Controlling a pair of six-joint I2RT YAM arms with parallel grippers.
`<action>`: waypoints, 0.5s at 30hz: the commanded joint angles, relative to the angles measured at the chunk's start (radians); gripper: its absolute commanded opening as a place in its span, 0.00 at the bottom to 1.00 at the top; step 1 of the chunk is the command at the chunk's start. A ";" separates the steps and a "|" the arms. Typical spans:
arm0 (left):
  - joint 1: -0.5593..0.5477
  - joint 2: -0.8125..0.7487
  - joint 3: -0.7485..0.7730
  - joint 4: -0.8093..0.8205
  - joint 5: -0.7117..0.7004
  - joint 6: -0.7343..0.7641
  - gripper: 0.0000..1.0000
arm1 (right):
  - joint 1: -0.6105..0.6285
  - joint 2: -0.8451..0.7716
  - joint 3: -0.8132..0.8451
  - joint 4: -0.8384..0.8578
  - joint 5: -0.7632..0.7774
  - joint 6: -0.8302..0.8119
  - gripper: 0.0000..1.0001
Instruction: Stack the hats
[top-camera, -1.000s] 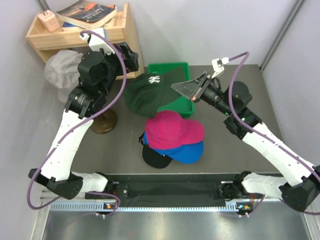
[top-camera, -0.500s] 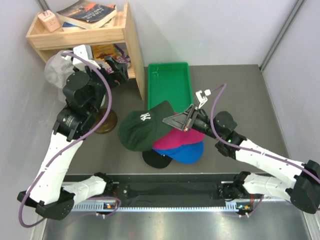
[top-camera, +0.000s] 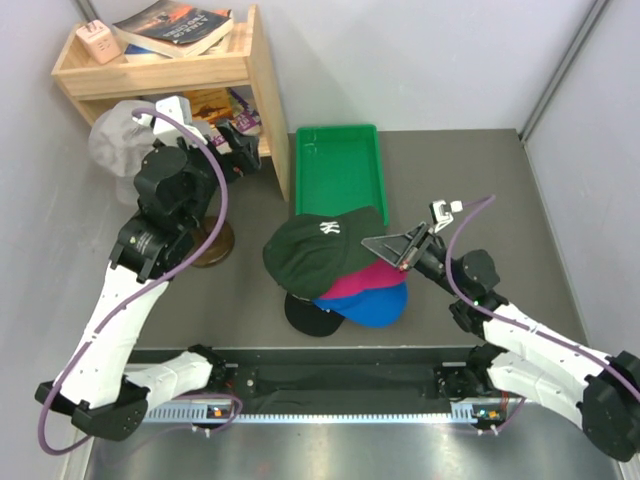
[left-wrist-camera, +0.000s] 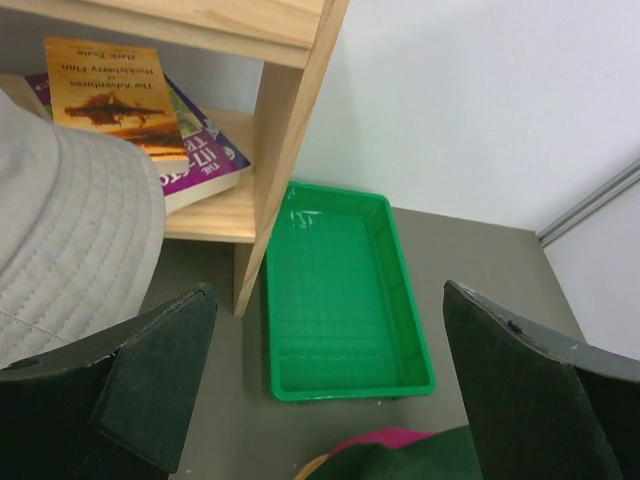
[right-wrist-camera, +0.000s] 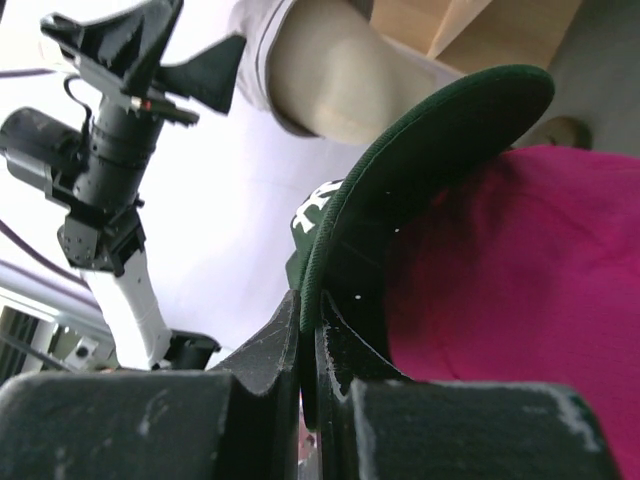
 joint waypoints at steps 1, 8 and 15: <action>0.005 0.002 -0.015 -0.010 0.010 -0.009 0.99 | -0.059 -0.024 -0.025 0.132 -0.026 0.030 0.00; 0.005 -0.001 -0.072 -0.025 0.065 0.005 0.99 | -0.140 0.013 -0.111 0.198 -0.090 0.069 0.00; 0.005 -0.014 -0.130 -0.025 0.114 -0.006 0.99 | -0.180 0.051 -0.194 0.266 -0.099 0.128 0.00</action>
